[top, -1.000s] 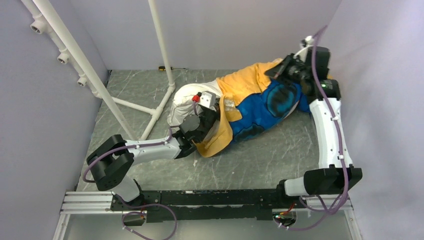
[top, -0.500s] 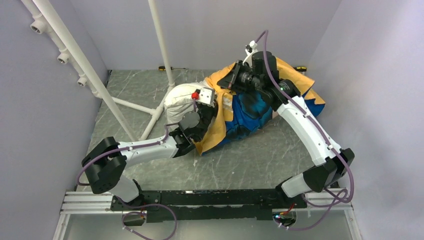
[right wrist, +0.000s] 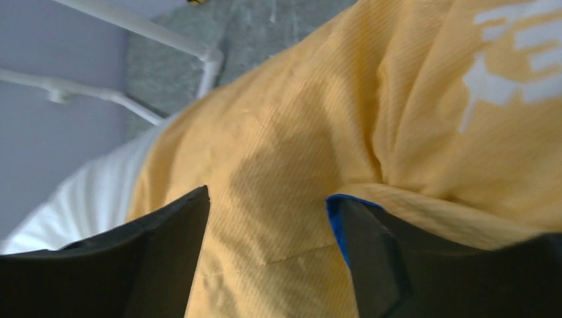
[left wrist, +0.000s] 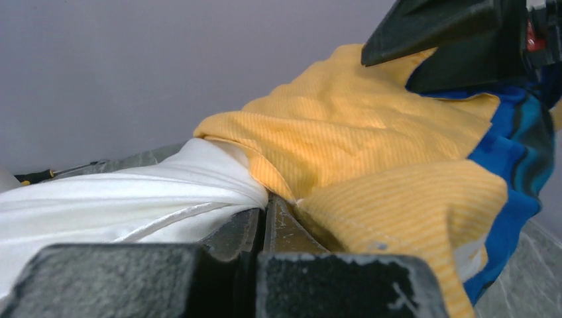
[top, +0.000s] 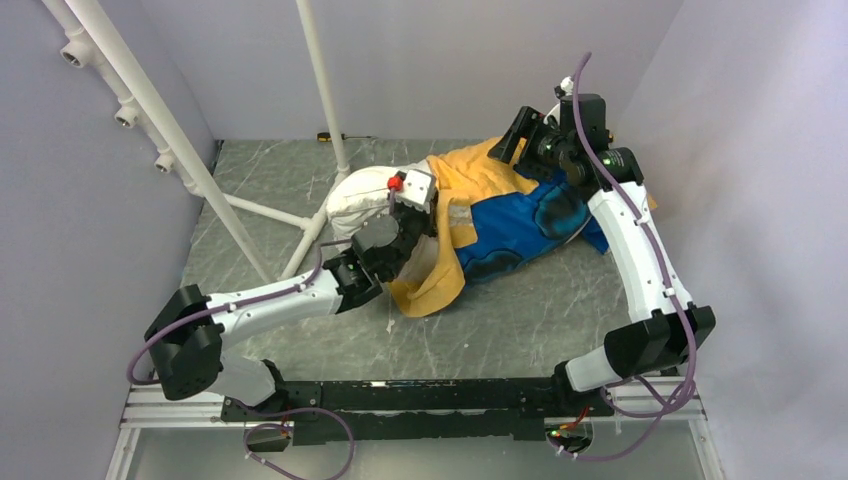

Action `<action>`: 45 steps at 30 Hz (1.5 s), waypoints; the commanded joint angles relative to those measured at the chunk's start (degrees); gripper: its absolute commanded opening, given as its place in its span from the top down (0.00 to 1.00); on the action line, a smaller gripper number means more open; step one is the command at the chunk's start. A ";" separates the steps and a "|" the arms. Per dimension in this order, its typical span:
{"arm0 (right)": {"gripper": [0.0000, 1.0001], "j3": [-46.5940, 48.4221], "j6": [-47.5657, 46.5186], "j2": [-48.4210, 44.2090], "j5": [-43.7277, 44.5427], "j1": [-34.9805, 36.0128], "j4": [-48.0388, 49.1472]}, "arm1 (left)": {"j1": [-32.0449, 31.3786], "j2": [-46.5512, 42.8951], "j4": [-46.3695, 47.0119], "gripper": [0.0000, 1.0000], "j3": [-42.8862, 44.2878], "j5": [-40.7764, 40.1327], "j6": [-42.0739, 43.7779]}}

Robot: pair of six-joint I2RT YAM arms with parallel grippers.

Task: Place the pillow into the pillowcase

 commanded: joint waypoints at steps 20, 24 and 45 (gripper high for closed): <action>0.07 -8.57 -9.77 -11.18 8.92 -11.51 -7.95 | 23.15 5.37 -40.55 1.00 28.81 17.67 -19.31; 0.22 -13.84 -7.86 -8.87 0.21 -17.22 -0.83 | 23.93 5.58 -40.05 1.00 28.56 19.60 -19.10; 1.00 -5.70 -5.13 -11.92 -11.72 -19.69 -3.03 | 23.91 6.44 -39.89 1.00 28.48 19.85 -18.33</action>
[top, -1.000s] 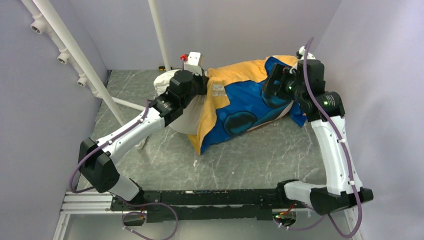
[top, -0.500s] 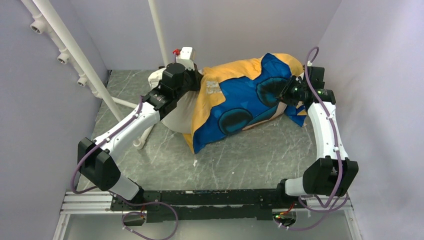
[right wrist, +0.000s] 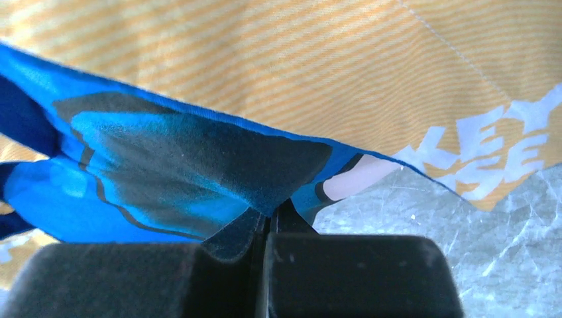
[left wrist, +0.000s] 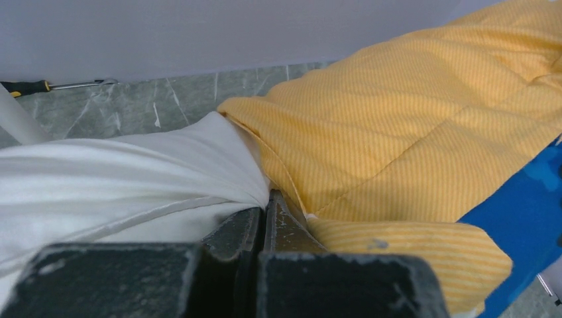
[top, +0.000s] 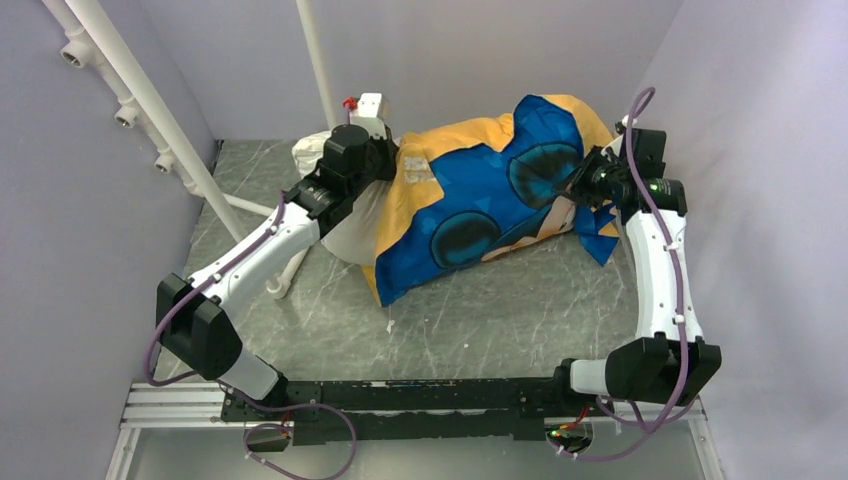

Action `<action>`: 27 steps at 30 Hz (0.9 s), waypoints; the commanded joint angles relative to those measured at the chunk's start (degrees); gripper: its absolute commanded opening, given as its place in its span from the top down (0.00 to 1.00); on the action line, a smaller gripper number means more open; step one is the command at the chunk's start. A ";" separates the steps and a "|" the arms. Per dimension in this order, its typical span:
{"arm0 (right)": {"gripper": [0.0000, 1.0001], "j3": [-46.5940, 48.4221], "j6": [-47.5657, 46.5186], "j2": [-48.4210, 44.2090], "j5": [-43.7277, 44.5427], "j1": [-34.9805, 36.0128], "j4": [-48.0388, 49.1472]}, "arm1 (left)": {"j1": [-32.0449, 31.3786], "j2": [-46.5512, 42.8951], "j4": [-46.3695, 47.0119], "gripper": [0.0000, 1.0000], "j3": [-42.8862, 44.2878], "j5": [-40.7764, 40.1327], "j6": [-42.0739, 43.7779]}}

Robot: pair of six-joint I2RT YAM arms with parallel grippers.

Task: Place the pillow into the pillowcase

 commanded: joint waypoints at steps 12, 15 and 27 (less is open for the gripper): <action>0.33 13.91 -4.88 -3.57 -2.32 0.47 -1.49 | 1.09 -1.79 0.22 1.00 2.81 -1.75 2.74; 0.31 12.36 -3.88 -3.60 -5.59 1.77 0.72 | 1.26 -2.20 -0.47 1.00 3.11 -0.56 3.37; 0.15 -1.79 10.70 1.70 -14.47 27.30 26.51 | 2.08 -2.77 -5.09 1.00 5.06 6.46 1.44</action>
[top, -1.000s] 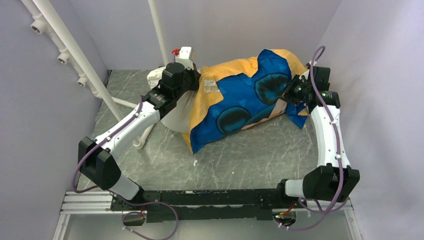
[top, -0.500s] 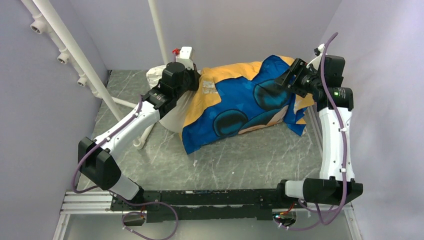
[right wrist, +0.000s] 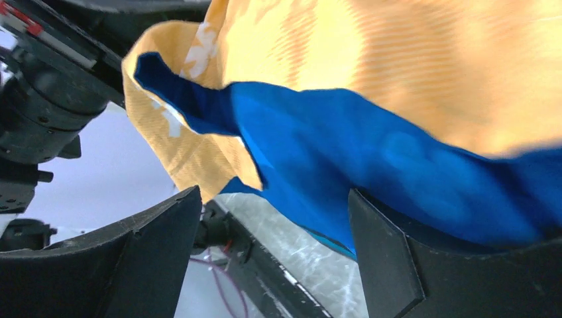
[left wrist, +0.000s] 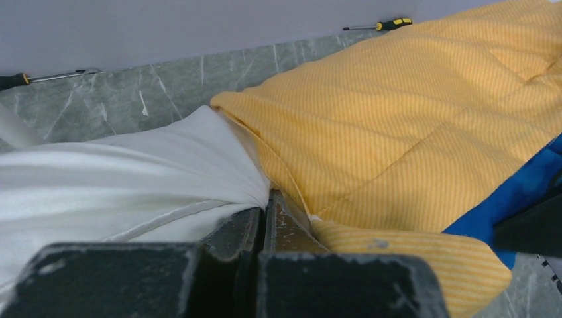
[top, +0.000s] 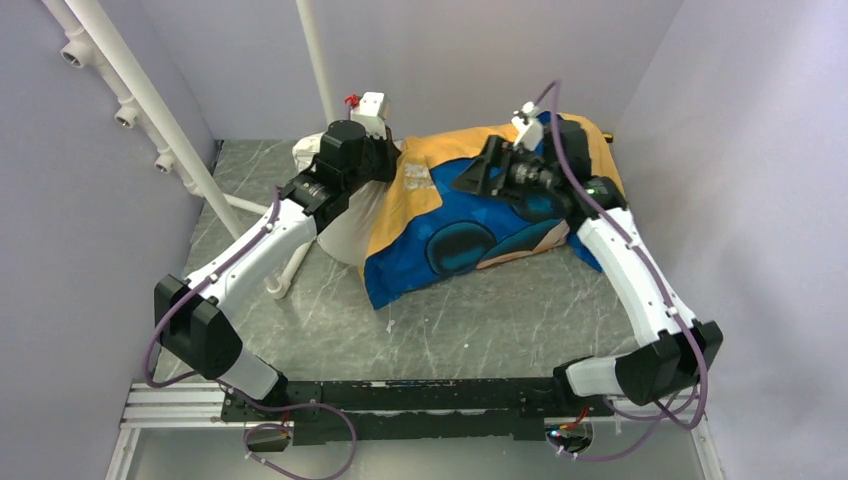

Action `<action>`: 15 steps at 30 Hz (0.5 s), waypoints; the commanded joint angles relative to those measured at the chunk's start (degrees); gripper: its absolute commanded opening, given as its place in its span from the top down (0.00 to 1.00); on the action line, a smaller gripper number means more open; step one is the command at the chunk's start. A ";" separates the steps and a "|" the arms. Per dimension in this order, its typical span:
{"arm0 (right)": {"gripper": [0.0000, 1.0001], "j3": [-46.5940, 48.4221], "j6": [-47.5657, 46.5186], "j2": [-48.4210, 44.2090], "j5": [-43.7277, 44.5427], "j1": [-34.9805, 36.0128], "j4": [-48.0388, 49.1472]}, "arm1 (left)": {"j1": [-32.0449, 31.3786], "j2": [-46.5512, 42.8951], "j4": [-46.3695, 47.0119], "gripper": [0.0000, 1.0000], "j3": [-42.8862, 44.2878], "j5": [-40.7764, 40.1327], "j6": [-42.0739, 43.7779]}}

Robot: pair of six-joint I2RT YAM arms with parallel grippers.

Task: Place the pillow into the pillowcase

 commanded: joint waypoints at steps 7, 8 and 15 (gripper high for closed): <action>0.14 -4.44 14.45 8.55 -4.88 12.90 32.28 | 0.96 -3.97 1.39 1.00 0.89 9.52 -1.40; 0.15 -3.32 14.88 9.74 -4.83 13.95 33.09 | 0.96 -4.03 1.68 1.00 0.74 10.63 -1.20; 1.00 -3.73 17.97 9.02 -7.26 16.09 39.41 | 0.96 -8.65 5.07 1.00 -5.68 13.66 -2.19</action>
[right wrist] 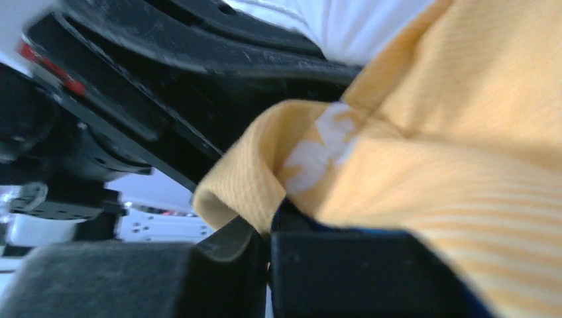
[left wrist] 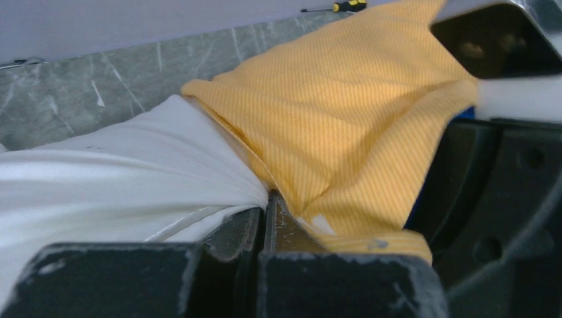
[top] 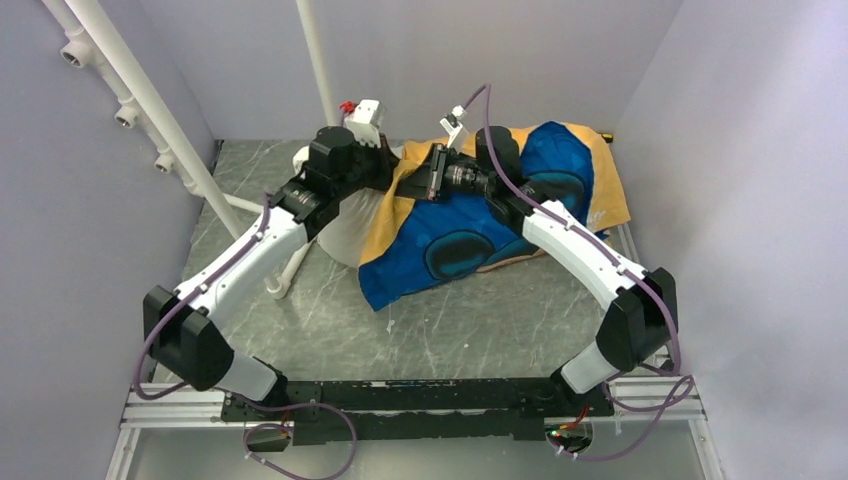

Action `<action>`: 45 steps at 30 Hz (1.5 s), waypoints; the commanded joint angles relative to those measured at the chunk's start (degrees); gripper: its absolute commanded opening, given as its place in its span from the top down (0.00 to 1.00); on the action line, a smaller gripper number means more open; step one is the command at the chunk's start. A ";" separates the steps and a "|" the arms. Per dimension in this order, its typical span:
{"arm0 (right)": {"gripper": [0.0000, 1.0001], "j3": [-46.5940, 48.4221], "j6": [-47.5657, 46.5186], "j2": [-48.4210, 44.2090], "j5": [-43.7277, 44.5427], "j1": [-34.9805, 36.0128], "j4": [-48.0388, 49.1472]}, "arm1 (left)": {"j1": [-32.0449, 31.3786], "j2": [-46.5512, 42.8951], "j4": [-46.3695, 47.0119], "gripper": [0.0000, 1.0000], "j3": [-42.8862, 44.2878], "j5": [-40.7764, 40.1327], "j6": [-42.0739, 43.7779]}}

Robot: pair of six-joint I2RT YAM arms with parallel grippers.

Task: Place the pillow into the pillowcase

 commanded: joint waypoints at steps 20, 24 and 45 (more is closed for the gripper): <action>0.66 -0.23 -8.55 -17.21 -0.26 1.94 -10.93 | -19.08 -10.18 48.27 1.00 -34.23 13.31 7.11; 0.24 -0.67 -15.56 -23.99 11.83 1.42 -22.23 | -20.10 -15.26 48.83 1.00 -42.88 8.89 11.70; 0.45 12.29 -20.68 -8.03 21.91 3.29 -43.44 | -22.90 -19.04 38.41 1.00 -54.56 9.95 28.46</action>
